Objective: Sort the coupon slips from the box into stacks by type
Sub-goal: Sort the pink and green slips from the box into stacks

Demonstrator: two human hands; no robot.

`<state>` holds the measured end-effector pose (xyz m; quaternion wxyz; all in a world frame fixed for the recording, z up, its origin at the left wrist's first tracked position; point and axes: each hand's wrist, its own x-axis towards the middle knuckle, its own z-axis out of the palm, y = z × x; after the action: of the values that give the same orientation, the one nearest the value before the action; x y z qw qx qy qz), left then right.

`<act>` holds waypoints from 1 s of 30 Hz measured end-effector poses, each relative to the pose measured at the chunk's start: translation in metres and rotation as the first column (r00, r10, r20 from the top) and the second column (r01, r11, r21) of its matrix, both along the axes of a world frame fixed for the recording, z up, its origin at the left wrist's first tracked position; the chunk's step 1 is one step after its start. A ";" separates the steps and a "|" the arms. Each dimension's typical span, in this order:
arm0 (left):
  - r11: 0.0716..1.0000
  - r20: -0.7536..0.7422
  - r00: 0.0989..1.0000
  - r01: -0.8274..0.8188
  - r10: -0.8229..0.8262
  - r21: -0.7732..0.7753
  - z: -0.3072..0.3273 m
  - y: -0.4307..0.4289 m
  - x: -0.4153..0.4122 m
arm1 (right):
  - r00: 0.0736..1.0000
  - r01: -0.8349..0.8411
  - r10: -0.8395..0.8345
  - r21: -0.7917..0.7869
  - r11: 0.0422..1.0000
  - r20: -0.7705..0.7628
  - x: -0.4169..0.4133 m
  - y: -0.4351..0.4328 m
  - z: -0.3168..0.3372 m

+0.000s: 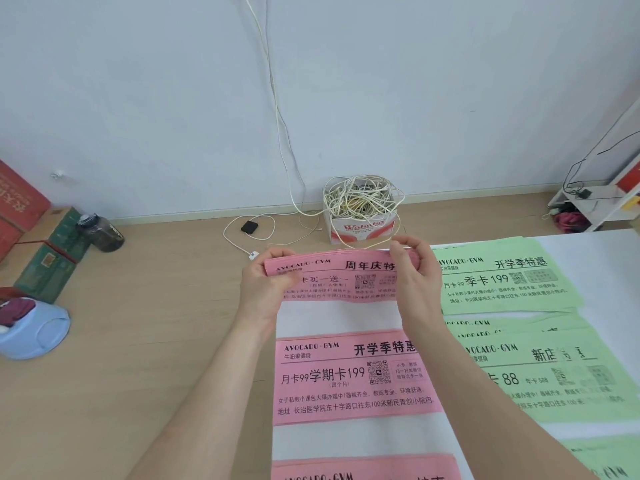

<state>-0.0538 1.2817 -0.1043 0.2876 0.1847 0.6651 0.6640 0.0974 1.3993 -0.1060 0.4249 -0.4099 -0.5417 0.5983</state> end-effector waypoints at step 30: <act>0.992 -0.039 0.997 0.056 -0.061 -0.111 -0.021 0.003 -0.003 | 0.995 -0.067 0.058 0.113 0.991 0.081 0.011 -0.001 -0.008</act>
<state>-0.0565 1.2849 -0.1257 0.3024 0.2022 0.7008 0.6137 0.1083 1.3983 -0.1142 0.4074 -0.3903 -0.6042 0.5627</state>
